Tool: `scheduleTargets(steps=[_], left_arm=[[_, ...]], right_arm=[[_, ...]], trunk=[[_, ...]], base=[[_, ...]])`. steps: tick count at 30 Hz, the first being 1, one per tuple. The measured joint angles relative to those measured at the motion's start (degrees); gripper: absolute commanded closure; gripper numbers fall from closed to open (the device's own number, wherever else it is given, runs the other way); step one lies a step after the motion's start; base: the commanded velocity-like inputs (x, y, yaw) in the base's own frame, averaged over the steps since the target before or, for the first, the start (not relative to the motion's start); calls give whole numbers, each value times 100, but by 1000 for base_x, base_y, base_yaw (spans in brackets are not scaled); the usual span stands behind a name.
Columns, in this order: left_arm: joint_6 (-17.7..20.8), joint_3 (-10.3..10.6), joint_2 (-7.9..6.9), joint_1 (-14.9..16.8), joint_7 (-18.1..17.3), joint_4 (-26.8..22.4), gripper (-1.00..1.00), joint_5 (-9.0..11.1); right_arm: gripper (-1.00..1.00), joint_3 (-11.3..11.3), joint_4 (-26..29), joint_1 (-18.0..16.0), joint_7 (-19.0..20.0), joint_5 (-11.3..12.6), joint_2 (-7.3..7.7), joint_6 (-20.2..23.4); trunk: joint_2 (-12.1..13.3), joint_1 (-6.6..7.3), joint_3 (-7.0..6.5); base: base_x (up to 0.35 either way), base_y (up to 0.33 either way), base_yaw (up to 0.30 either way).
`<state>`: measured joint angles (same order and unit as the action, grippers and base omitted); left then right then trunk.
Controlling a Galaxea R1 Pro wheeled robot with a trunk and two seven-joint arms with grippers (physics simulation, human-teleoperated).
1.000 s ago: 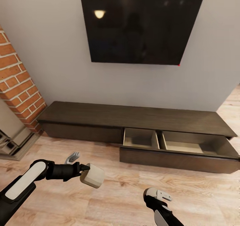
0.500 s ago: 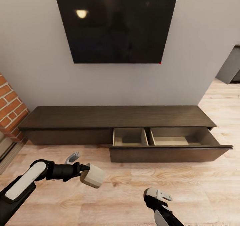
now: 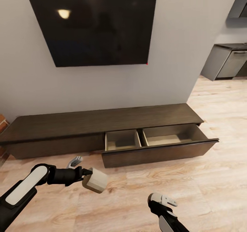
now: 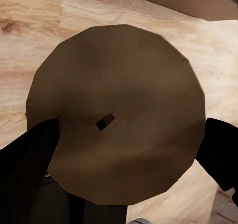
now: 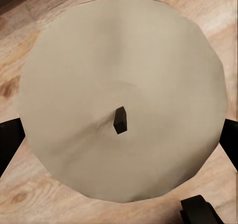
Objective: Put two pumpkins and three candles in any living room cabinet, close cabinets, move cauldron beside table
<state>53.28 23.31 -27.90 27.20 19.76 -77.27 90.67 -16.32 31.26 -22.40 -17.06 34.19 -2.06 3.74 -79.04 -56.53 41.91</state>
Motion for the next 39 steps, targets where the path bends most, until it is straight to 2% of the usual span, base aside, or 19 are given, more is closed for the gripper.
scheduleTargets(steps=[8, 13, 39], left_arm=[[0, 0, 0, 0, 0, 0, 100, 0], [-1, 0, 0, -2, -1, 0, 100, 4], [0, -1, 0, -1, 0, 0, 100, 0]], right_arm=[[100, -2, -3, -1, 0, 0, 0, 0], [100, -3, -5, 1, 0, -2, 0, 0], [100, 97, -17, -2, -76, 79, 35, -54]], trunk=[[0, 0, 0], [199, 109, -89], [201, 110, -90]], base=[[0, 0, -259], [0, 0, -259], [0, 0, -259]])
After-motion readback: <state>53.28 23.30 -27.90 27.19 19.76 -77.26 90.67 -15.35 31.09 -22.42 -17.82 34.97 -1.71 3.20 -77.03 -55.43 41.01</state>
